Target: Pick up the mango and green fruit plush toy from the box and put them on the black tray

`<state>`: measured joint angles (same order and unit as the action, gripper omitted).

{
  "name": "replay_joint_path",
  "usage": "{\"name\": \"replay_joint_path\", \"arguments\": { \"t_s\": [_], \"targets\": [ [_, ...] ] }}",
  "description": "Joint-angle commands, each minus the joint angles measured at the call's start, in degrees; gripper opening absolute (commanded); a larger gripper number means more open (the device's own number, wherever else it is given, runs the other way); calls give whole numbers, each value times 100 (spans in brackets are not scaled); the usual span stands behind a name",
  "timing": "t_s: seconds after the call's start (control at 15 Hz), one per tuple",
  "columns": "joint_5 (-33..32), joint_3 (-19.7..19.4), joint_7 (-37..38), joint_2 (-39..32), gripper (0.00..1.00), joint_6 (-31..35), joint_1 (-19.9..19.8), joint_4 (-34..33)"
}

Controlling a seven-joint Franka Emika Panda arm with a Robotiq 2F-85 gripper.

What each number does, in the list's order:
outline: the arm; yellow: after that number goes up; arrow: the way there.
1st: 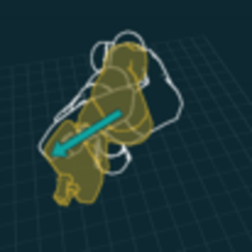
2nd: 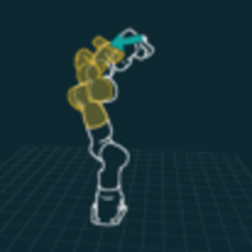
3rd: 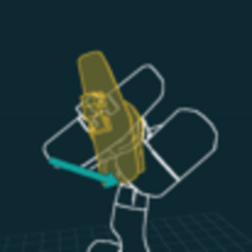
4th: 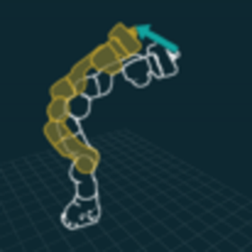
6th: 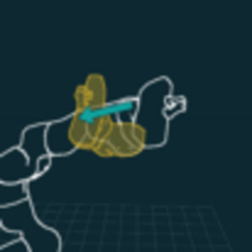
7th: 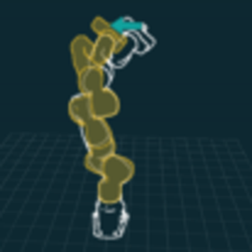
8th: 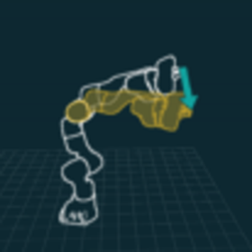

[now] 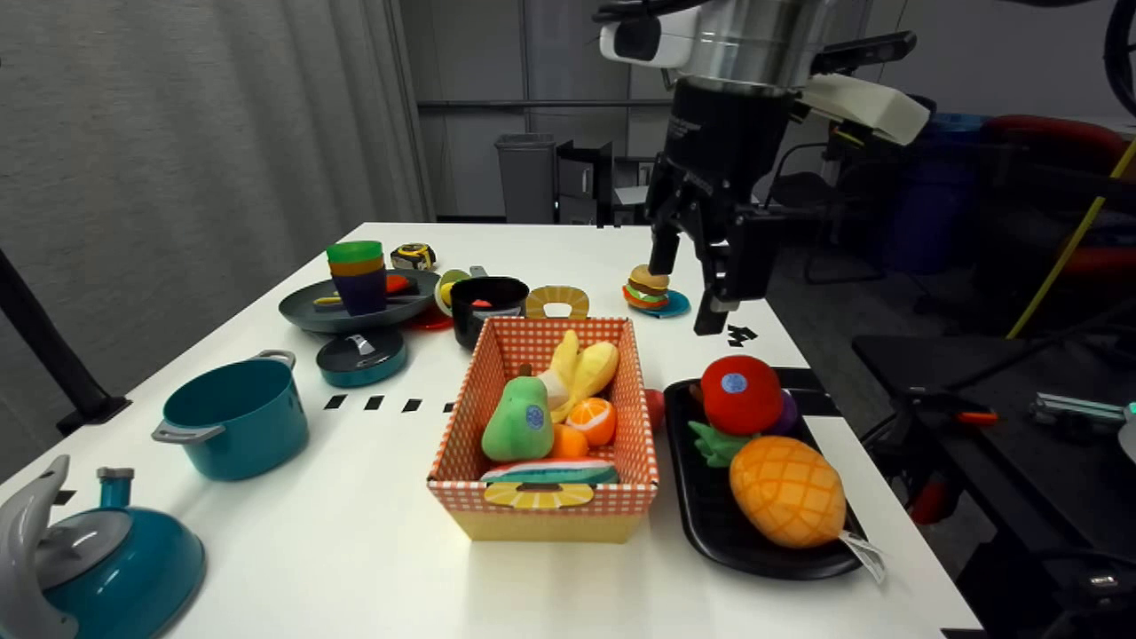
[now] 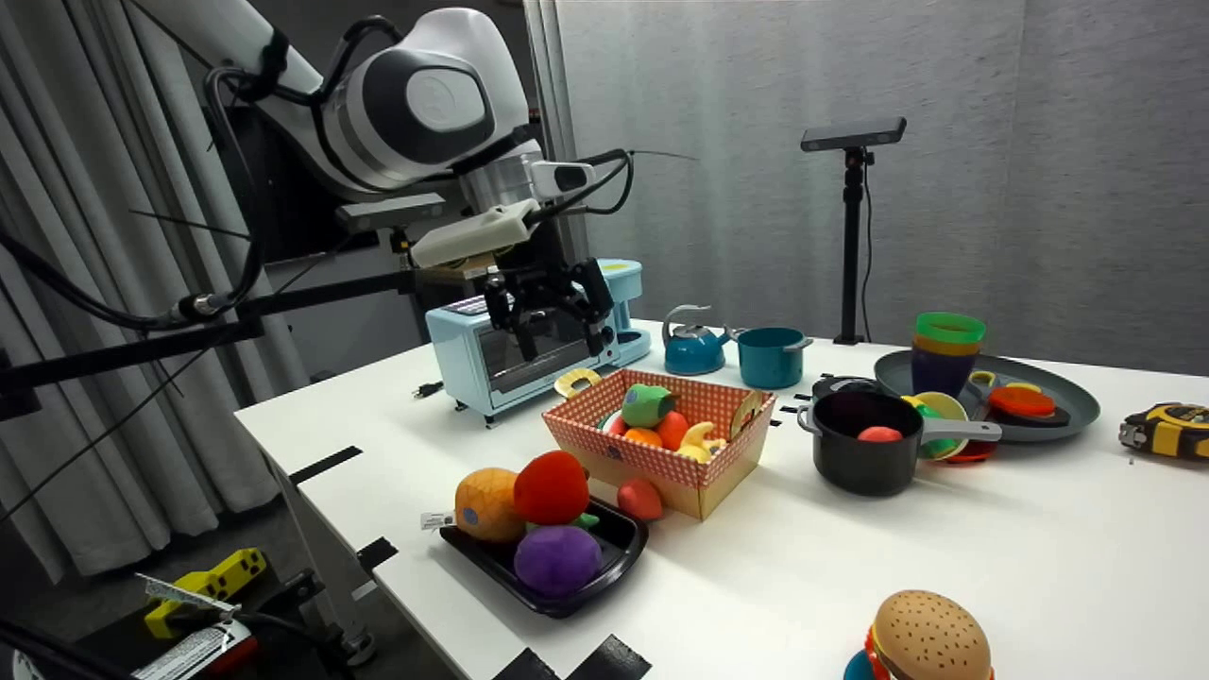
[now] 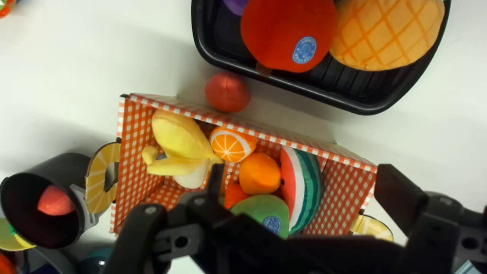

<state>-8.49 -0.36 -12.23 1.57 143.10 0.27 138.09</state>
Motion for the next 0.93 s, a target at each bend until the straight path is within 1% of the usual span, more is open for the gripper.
{"name": "replay_joint_path", "arguments": {
  "t_s": [0.0,0.27,0.47,0.67,0.87],
  "targets": [
    [367,41,161,-494,100,-620,24,-785],
    [983,113,361,-1097,100,-1309,28,-1637],
    [1268,180,741,-1561,100,-1782,40,-2312],
    [1344,202,1316,-2015,100,-2055,99,-2931],
    [1439,160,2124,-2445,100,-2207,164,-3480]
  ]
}}
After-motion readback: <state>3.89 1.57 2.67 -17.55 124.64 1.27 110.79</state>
